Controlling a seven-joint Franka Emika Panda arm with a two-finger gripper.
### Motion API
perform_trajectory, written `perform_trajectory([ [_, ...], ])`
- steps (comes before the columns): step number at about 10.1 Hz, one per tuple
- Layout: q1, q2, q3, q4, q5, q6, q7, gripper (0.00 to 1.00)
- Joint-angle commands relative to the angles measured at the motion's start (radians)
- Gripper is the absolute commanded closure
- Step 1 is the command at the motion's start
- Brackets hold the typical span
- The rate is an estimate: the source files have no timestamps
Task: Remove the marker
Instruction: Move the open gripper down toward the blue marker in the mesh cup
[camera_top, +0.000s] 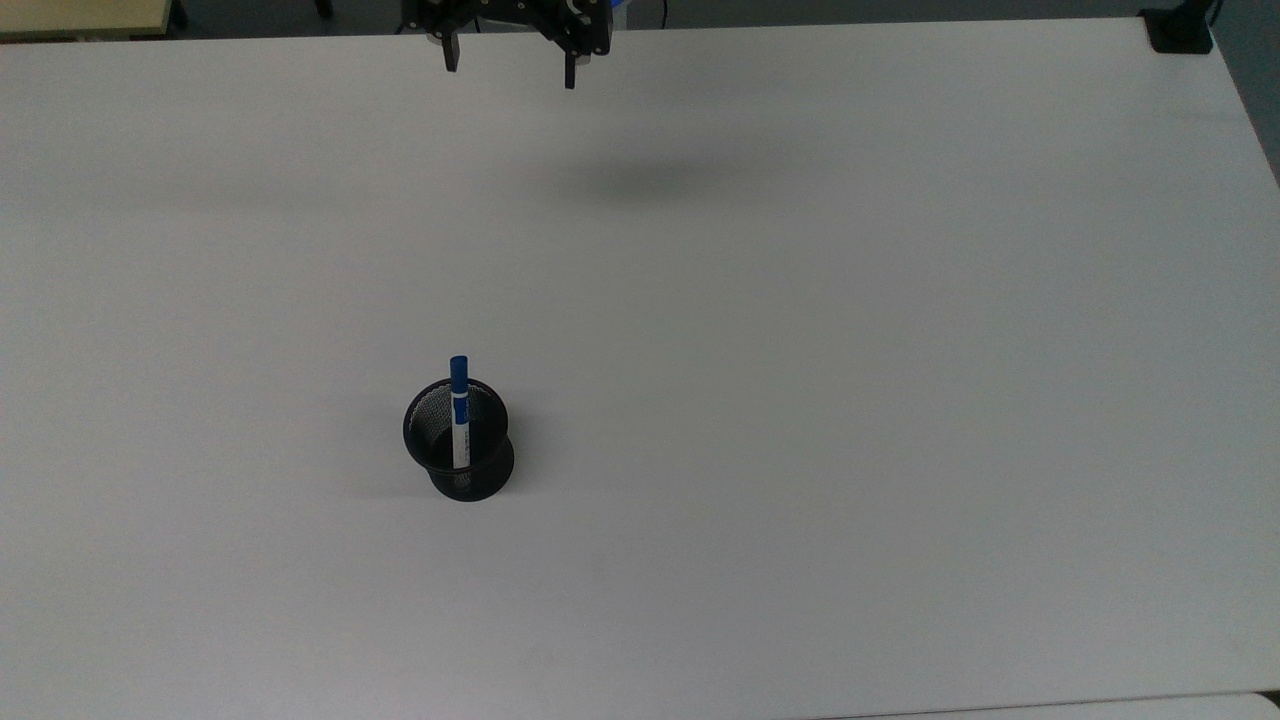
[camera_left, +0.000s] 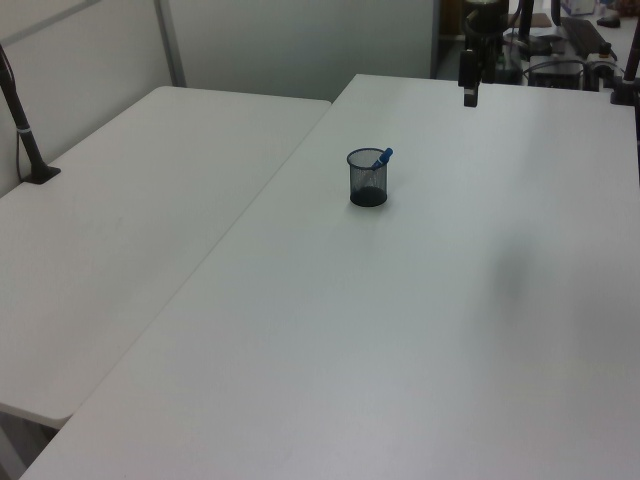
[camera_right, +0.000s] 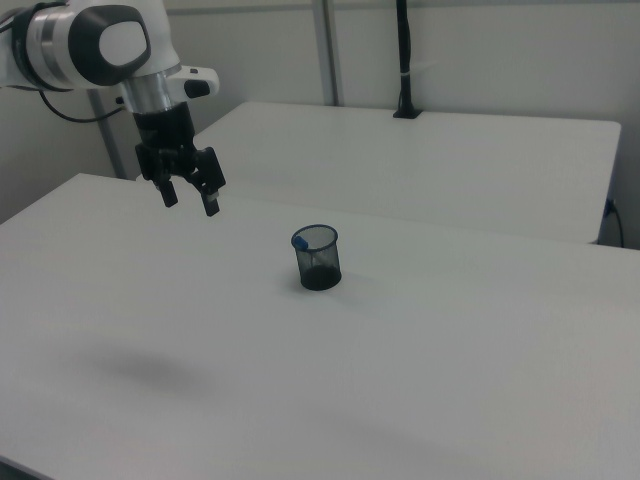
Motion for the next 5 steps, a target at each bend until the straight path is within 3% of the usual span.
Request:
perform_trajectory([
  [1,-0.035,0.060,-0.015,0.026,0.010,0.097,-0.132,0.00],
  [3,-0.038,0.183,-0.017,0.126,-0.007,0.126,-0.136,0.00],
  [5,-0.064,0.266,-0.017,0.136,-0.006,0.287,-0.129,0.00],
])
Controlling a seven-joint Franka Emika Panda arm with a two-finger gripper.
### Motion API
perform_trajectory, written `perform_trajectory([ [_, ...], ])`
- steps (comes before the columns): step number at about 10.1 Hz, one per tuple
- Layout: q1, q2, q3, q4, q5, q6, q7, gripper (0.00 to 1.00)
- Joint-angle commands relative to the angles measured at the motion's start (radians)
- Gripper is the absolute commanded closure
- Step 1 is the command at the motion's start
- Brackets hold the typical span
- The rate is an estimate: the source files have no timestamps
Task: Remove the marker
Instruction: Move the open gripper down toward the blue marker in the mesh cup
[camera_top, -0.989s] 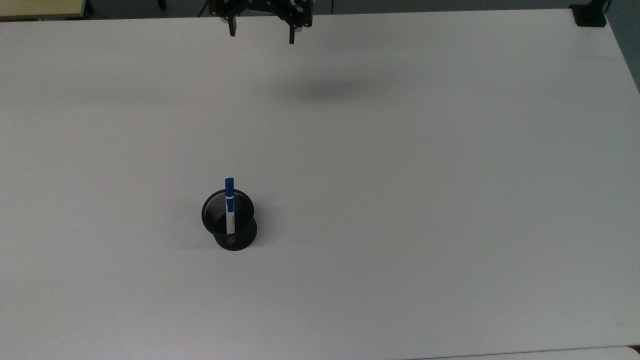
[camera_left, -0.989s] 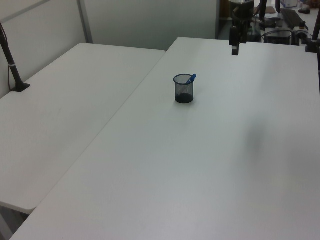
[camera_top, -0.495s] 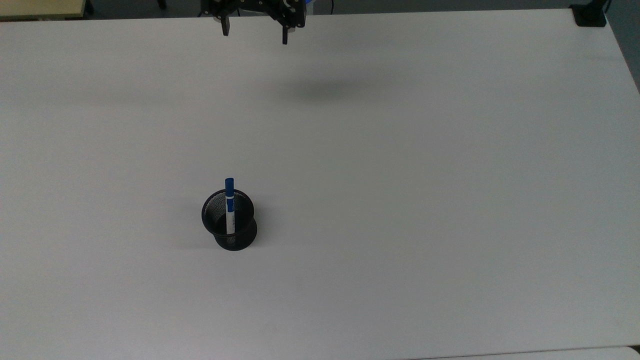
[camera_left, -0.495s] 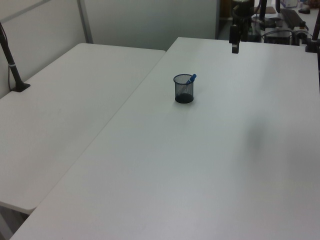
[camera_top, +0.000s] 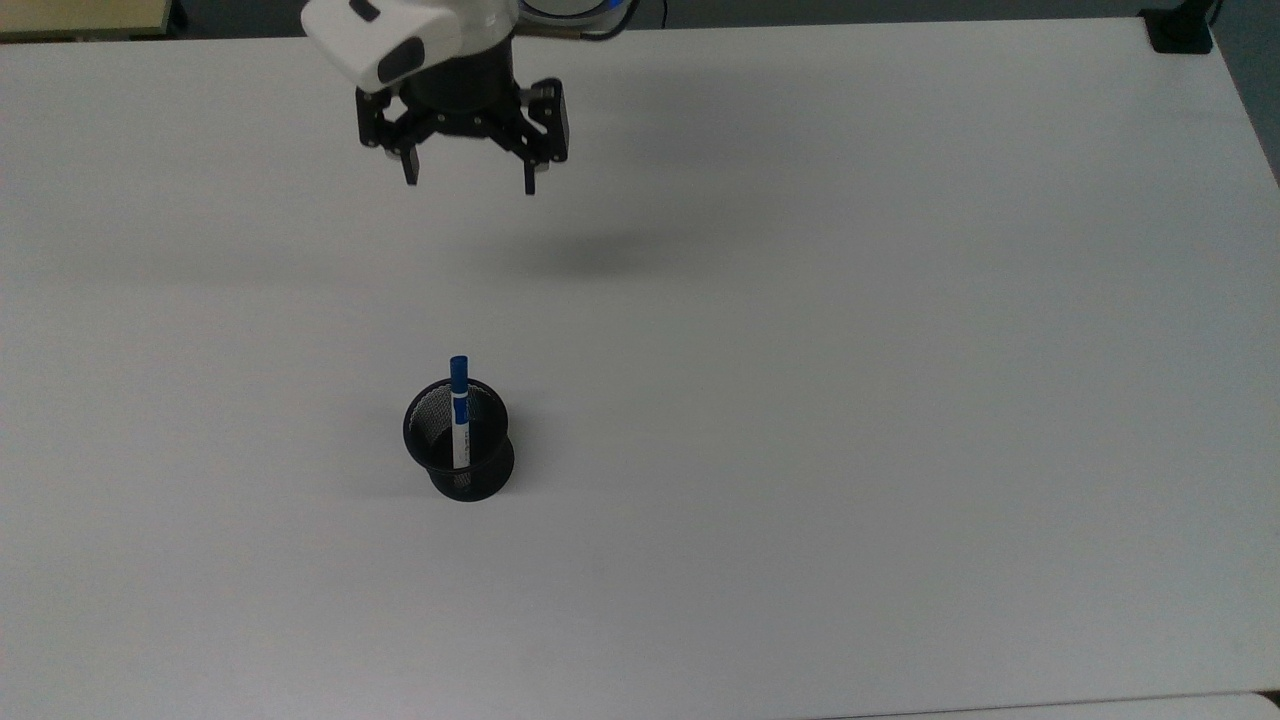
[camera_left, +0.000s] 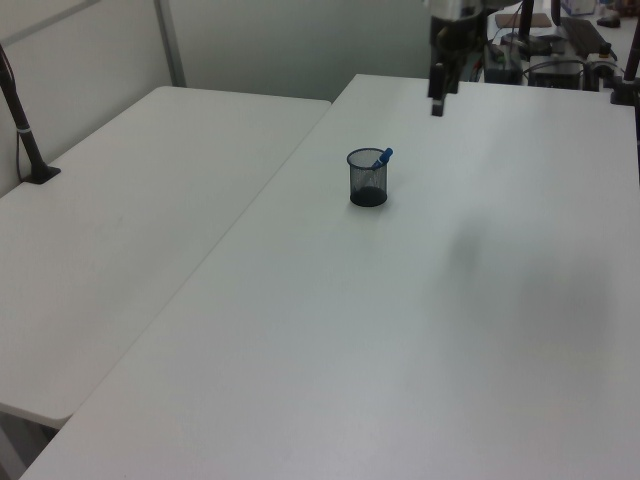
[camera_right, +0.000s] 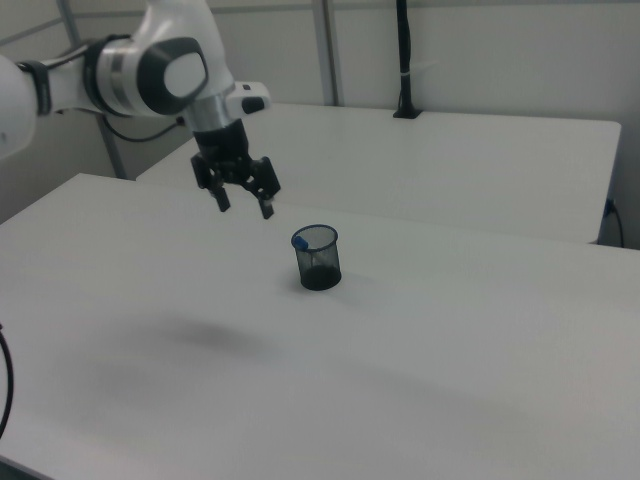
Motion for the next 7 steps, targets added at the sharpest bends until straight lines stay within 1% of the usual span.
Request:
perform_trajectory([
  [1,-0.019,0.127,-0.005,0.047,-0.007,0.181,0.014,0.00],
  [2,-0.030,0.164,-0.005,0.047,-0.009,0.262,0.046,0.05],
  [3,-0.041,0.192,-0.005,0.047,-0.009,0.321,0.052,0.15],
  [4,-0.047,0.209,-0.005,0.047,-0.009,0.350,0.054,0.29],
  [6,-0.044,0.241,-0.006,0.046,-0.009,0.390,0.056,0.37],
  [7,-0.039,0.255,-0.005,0.046,-0.013,0.410,0.081,0.37],
])
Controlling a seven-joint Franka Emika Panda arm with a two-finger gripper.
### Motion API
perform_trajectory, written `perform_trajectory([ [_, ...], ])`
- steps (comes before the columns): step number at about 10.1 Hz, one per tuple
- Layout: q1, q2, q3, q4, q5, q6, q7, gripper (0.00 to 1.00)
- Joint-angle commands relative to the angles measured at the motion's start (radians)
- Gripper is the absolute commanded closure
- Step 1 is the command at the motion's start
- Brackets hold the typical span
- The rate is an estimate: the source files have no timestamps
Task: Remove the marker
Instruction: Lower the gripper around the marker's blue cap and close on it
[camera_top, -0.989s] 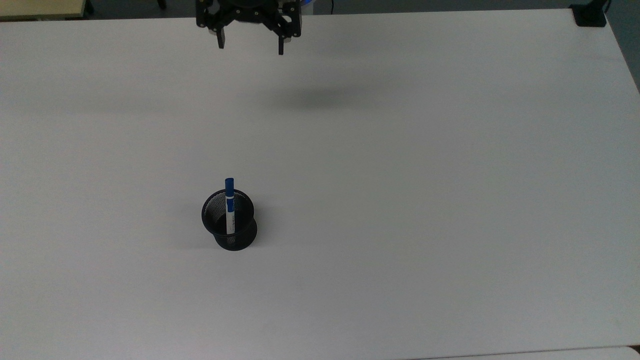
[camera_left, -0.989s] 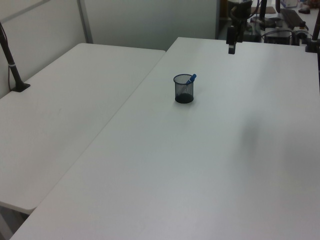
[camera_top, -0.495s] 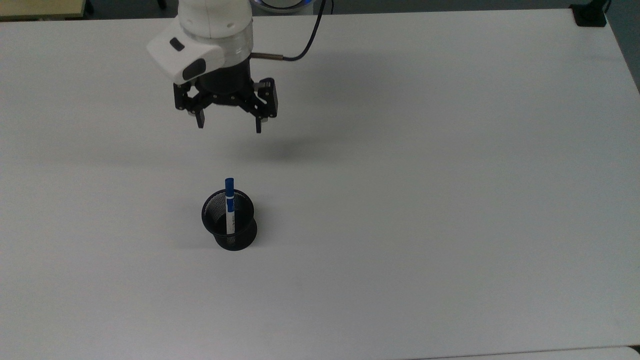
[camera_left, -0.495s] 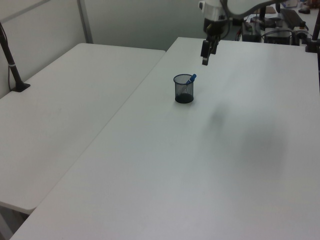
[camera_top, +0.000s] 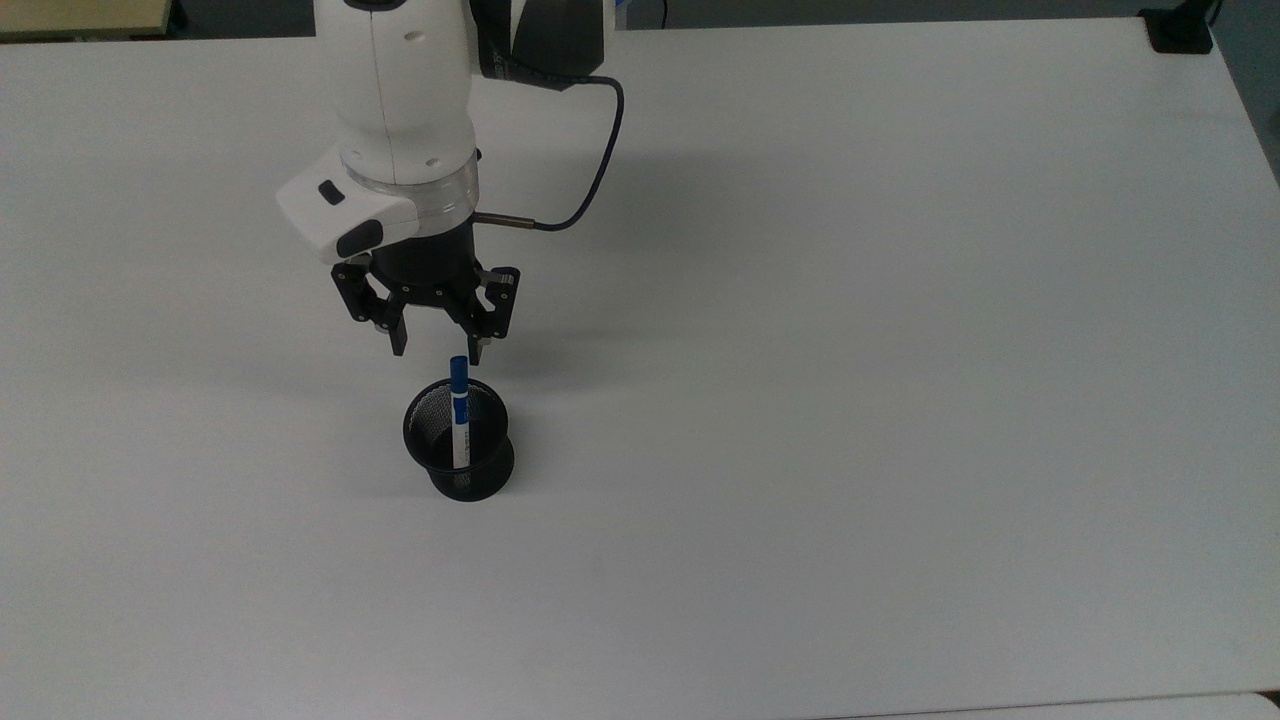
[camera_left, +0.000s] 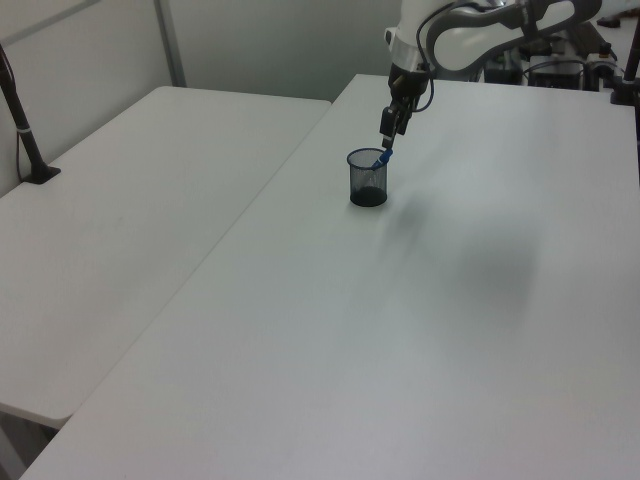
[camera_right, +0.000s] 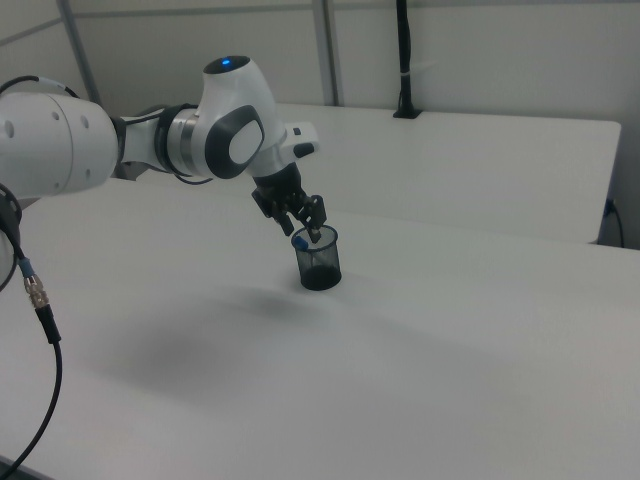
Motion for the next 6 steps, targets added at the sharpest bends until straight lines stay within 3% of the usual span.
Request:
perform_trajectory([
  [1,0.015,0.046,-0.002,0.021,-0.042,0.058,0.095,0.40],
  [2,0.018,0.049,-0.001,0.020,-0.064,0.069,0.120,0.41],
  [3,0.018,0.049,-0.001,0.018,-0.064,0.069,0.122,0.50],
  [6,0.019,0.048,0.002,0.012,-0.064,0.066,0.123,0.64],
])
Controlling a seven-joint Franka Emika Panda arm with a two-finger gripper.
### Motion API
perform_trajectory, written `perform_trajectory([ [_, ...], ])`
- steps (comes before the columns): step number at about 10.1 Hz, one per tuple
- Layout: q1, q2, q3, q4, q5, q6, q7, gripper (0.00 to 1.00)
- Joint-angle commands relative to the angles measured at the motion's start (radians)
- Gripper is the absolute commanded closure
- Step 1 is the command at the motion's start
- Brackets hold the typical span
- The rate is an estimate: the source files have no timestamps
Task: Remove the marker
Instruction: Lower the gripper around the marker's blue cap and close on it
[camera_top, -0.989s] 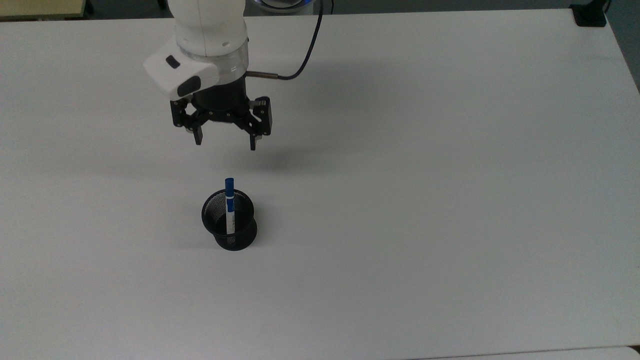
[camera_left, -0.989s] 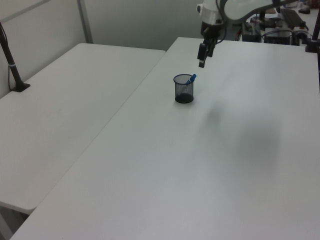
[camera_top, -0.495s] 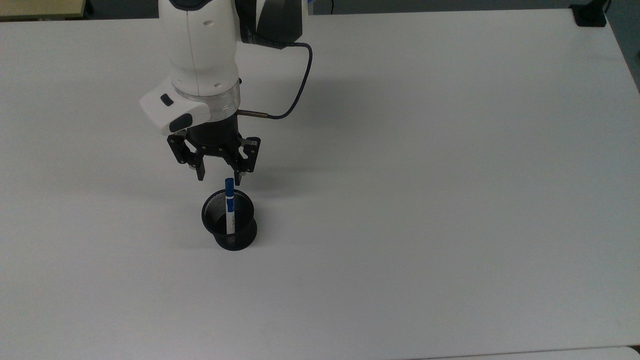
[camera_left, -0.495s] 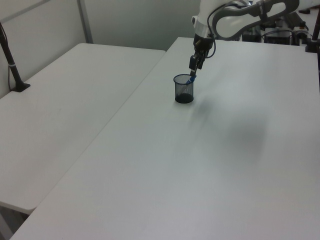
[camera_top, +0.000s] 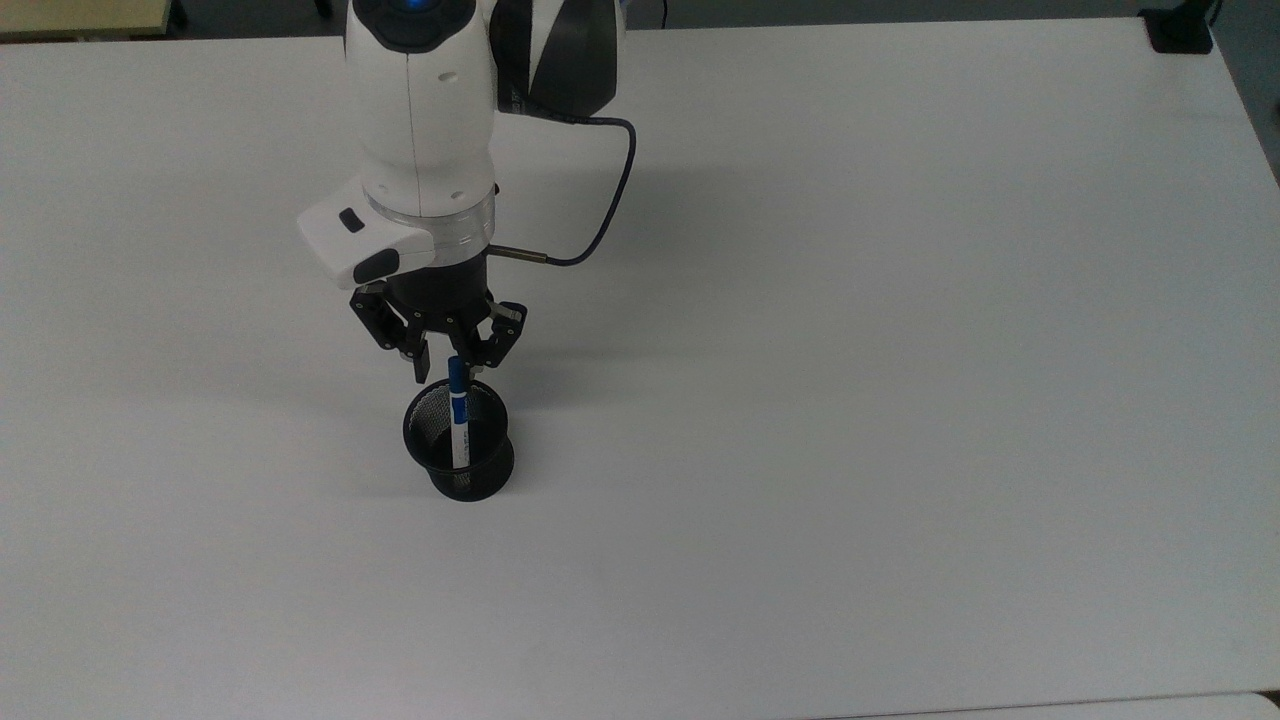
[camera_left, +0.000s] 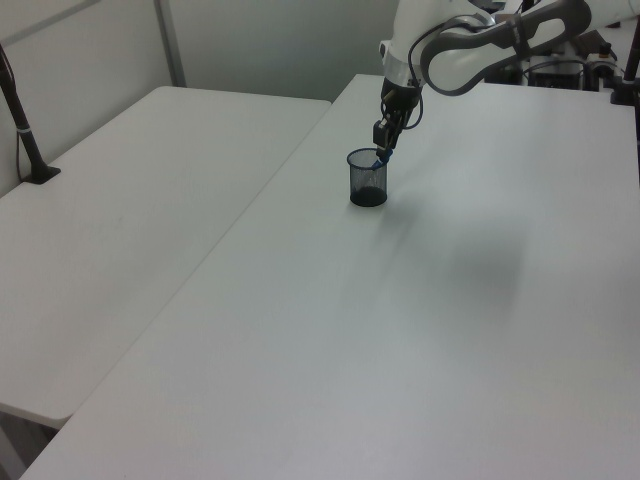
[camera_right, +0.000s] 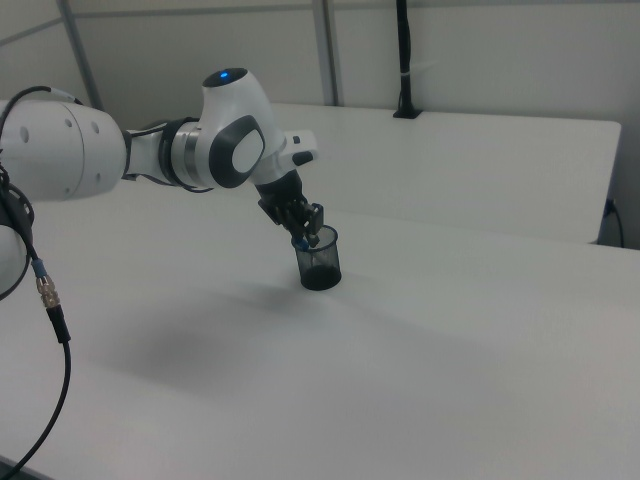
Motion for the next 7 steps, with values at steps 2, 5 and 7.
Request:
perform_trajectory([
  [2,0.027,0.004,0.000,-0.004,-0.022,0.004,0.052,0.64],
  [5,0.027,0.006,0.000,-0.004,-0.023,0.004,0.052,0.77],
  [7,0.026,0.004,0.000,-0.002,-0.023,0.006,0.052,0.88],
])
